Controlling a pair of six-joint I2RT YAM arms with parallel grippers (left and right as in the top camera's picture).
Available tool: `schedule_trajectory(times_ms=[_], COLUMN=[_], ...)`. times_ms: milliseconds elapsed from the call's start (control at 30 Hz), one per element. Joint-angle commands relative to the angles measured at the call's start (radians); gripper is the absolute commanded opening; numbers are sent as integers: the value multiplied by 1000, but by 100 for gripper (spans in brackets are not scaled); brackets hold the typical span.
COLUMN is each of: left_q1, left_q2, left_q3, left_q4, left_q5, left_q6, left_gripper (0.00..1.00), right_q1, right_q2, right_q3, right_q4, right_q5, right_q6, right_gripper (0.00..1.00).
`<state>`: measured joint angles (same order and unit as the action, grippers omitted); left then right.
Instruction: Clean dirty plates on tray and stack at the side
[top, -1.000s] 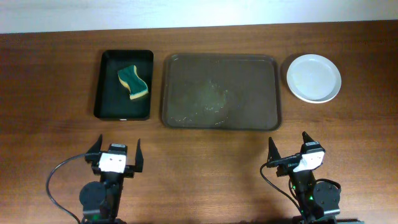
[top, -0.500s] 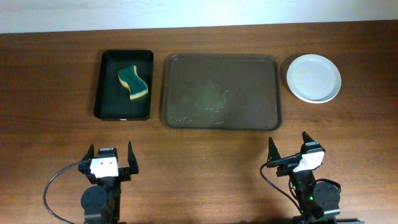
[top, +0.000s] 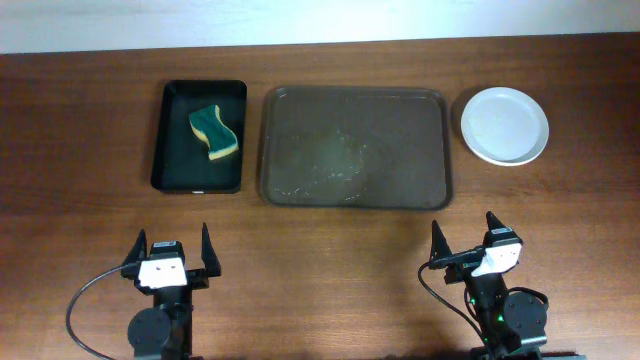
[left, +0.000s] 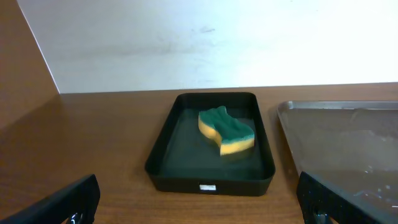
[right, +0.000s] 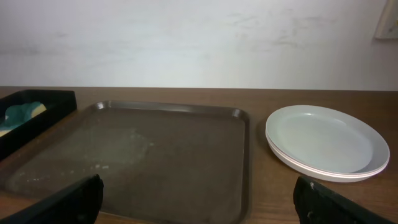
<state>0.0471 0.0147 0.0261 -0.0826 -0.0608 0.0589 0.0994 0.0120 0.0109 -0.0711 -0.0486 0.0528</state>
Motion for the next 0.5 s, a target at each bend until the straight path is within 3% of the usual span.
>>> schedule_trajectory(times_ms=[0,200,467], left_q1=[1,1,2], left_q2=[-10,-10,-10], left_q3=[-18,-18,-18], left_q4=[6,37,11], left_q5=[-8,19,-57], left_q6=[-2,25,18], left_gripper=[99,99,99], right_q1=[5,5,5], right_q2=[-5,-5,-5], right_q3=[-5,-5,-5], right_q4=[-5,-5,-5], right_q5=[5,5,5], right_q6=[3,3,3], right_gripper=[98,98,98])
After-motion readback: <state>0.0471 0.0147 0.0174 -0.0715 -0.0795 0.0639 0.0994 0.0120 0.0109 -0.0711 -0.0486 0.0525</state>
